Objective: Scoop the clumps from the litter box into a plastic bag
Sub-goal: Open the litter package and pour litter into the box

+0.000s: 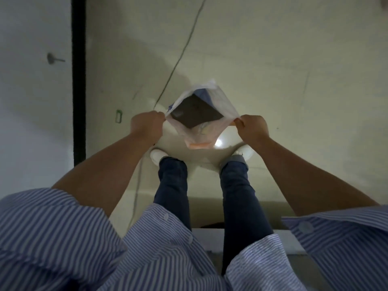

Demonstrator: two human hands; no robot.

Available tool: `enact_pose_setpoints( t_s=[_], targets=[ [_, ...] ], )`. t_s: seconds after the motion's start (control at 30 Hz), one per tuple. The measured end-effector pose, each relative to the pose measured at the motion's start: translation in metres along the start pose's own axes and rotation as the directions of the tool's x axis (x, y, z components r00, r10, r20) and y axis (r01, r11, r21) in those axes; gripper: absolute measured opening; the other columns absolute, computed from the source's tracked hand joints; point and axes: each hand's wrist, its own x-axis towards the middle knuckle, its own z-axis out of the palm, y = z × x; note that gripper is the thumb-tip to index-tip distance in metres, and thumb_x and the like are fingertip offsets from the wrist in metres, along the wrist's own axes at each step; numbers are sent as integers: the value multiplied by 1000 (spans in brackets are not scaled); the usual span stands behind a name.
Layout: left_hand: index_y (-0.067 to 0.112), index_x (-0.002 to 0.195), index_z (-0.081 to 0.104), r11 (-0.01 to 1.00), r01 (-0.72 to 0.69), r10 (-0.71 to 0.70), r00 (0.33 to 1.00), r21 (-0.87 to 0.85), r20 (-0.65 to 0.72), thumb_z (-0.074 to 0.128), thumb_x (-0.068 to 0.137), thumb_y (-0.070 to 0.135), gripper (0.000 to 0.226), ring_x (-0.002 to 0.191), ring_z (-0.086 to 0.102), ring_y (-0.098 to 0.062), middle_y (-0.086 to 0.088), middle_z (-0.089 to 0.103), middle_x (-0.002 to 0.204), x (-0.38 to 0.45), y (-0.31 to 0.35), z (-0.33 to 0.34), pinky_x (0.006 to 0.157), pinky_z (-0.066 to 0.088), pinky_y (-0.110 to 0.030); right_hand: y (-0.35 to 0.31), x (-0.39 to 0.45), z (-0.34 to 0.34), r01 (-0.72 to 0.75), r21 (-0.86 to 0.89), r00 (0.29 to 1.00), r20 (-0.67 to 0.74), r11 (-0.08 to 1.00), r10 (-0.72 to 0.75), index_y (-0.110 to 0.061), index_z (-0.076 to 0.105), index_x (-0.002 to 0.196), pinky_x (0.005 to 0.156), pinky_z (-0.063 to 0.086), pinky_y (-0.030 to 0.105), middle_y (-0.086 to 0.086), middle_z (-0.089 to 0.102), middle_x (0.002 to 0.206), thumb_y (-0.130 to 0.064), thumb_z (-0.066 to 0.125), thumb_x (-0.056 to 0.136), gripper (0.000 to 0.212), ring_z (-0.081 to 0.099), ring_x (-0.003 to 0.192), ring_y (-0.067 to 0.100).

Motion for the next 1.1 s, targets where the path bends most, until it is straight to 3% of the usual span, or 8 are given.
enact_pose_setpoints(
  t_s=[0.3, 0.4, 0.57, 0.73, 0.83, 0.9, 1.1],
  targets=[
    [6, 122, 53, 952, -151, 156, 988, 268, 4, 38, 94, 4, 32, 110, 57, -32, -14, 57, 122, 71, 257, -86, 86, 45, -35, 232, -5, -49, -178, 298, 980, -34, 938, 197, 9, 58, 103, 67, 30, 26, 24, 63, 105, -21, 31, 100, 41, 59, 97, 36],
    [7, 122, 53, 906, -245, 251, 968, 345, 27, 37, 94, 5, 33, 112, 55, -31, -13, 56, 124, 97, 353, -113, 87, 45, -33, 312, -12, -67, -233, 370, 963, -39, 900, 265, 7, 59, 104, 70, 30, 26, 24, 62, 107, -30, 25, 99, 50, 58, 99, 35],
    [4, 122, 53, 776, -417, 416, 902, 473, 112, 37, 94, 3, 32, 112, 55, -31, -15, 55, 125, 129, 493, -154, 85, 46, -33, 418, -32, -94, -418, 495, 876, -4, 762, 483, 9, 59, 102, 68, 31, 29, 27, 62, 107, -23, 33, 100, 41, 57, 100, 37],
    [0, 116, 55, 644, -550, 546, 817, 532, 184, 40, 91, -1, 29, 110, 56, -32, -17, 57, 121, 158, 619, -205, 80, 45, -34, 509, -38, -144, -510, 577, 797, 38, 638, 603, 13, 59, 102, 79, 40, 36, 30, 61, 109, -19, 34, 99, 40, 56, 103, 39],
    [0, 119, 54, 553, -627, 615, 752, 549, 239, 37, 94, 1, 30, 111, 55, -30, -16, 57, 123, 182, 683, -235, 85, 45, -34, 563, -31, -176, -552, 606, 744, 49, 573, 666, 14, 60, 98, 68, 33, 31, 31, 62, 105, -26, 28, 97, 51, 58, 99, 38],
    [2, 120, 54, 487, -667, 651, 707, 563, 276, 36, 94, 1, 32, 110, 56, -28, -16, 57, 122, 201, 717, -254, 79, 44, -31, 595, -19, -196, -566, 637, 715, 64, 524, 696, 14, 61, 98, 67, 29, 26, 30, 63, 104, -31, 23, 93, 58, 59, 98, 38],
    [4, 117, 56, 404, -688, 673, 670, 603, 314, 38, 93, 5, 29, 107, 59, -28, -13, 59, 119, 256, 821, -300, 81, 46, -32, 693, 24, -247, -592, 704, 645, 123, 391, 754, 13, 61, 97, 67, 28, 24, 30, 64, 103, -20, 32, 97, 43, 60, 97, 37]
  ],
)
